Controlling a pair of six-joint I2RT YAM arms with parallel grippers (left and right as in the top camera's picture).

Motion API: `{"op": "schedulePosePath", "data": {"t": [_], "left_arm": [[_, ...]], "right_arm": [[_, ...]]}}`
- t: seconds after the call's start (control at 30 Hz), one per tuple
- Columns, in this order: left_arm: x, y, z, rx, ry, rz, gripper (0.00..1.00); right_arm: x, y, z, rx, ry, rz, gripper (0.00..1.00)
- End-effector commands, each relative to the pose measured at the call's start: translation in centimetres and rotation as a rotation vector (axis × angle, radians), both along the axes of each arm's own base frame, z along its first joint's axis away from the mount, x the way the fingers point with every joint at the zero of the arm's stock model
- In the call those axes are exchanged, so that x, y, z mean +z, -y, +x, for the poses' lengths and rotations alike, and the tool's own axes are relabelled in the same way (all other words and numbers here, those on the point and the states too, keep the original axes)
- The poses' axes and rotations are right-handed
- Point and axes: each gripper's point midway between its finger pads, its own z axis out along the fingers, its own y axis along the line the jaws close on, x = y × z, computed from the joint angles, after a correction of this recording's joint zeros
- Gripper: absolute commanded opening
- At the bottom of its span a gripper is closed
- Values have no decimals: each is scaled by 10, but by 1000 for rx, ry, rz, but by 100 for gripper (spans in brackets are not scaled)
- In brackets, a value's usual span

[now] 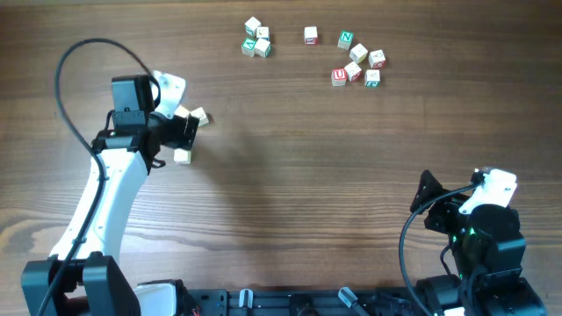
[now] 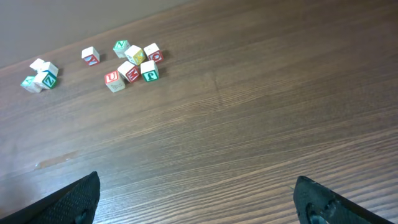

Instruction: Form a circle

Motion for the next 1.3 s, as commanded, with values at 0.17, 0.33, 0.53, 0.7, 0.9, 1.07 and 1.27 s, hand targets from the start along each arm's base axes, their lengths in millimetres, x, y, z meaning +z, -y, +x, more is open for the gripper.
{"op": "schedulePosePath", "data": {"t": [0.17, 0.33, 0.53, 0.7, 0.9, 1.07, 1.27], "left_arm": [[15, -45, 30, -278, 120, 303, 93], [14, -59, 33, -223, 131, 291, 100], [-14, 2, -1, -86, -31, -75, 100], [-43, 36, -63, 135, -331, -262, 100], [-47, 36, -68, 319, -364, -347, 100], [-64, 35, -57, 399, -372, -379, 100], [-99, 5, -63, 585, -426, -274, 100]], "right_arm": [[-2, -1, 0, 11, -7, -6, 100], [-2, -1, 0, 11, -7, -6, 100], [-2, -1, 0, 12, -7, -6, 100], [-2, -1, 0, 12, -7, -6, 100], [-2, -1, 0, 11, -7, -6, 100], [-2, -1, 0, 12, -7, -6, 100], [-2, -1, 0, 12, -7, -6, 100]]}}
